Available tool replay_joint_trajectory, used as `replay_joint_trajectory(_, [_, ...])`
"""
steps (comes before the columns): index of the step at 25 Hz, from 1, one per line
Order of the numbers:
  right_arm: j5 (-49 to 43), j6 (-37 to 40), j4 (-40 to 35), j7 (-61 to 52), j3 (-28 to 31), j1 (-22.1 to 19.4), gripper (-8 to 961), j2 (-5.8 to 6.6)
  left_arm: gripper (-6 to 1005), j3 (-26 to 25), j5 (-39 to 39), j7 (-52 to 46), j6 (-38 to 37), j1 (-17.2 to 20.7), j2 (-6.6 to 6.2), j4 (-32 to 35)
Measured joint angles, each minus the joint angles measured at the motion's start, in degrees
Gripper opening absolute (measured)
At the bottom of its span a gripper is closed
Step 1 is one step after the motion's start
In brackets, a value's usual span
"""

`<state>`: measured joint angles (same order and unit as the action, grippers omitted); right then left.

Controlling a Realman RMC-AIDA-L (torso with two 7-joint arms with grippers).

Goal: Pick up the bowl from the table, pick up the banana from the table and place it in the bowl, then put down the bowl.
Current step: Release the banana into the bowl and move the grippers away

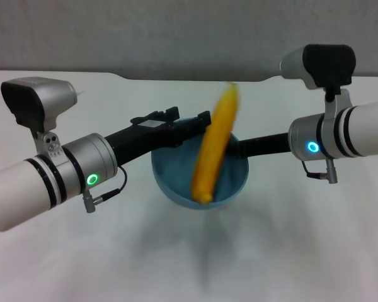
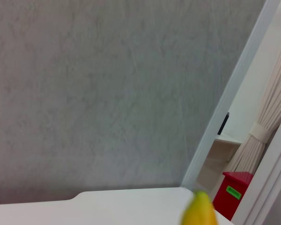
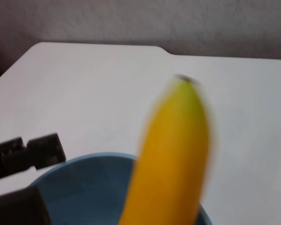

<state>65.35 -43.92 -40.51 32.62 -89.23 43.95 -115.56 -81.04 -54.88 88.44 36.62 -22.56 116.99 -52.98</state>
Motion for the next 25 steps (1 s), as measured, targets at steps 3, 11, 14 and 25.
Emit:
replay_joint_trajectory(3, [0.02,-0.25,0.13,0.00,0.00,-0.40,43,-0.02,747,-0.54,0.02,0.01,0.03,0.23,-0.16,-0.25])
replay_joint_trajectory(11, [-0.41,-1.91,0.82,-0.07,0.35,-1.37,43,0.27,914,-7.25,-0.68,-0.91,1.53,0.70,-1.91,-0.52])
replay_joint_trajectory(14, [-0.48,-2.24,0.90,0.00,0.39,-1.51,44,0.31,914,-9.36,-1.73,-0.53,1.55,1.23,-2.36,-0.51])
replay_joint_trajectory(25, [-4.85,-9.68,3.44,0.14,5.97,2.60,44,1.40,912,-16.56,-6.92,12.66,-5.88,3.48,-0.31,1.17])
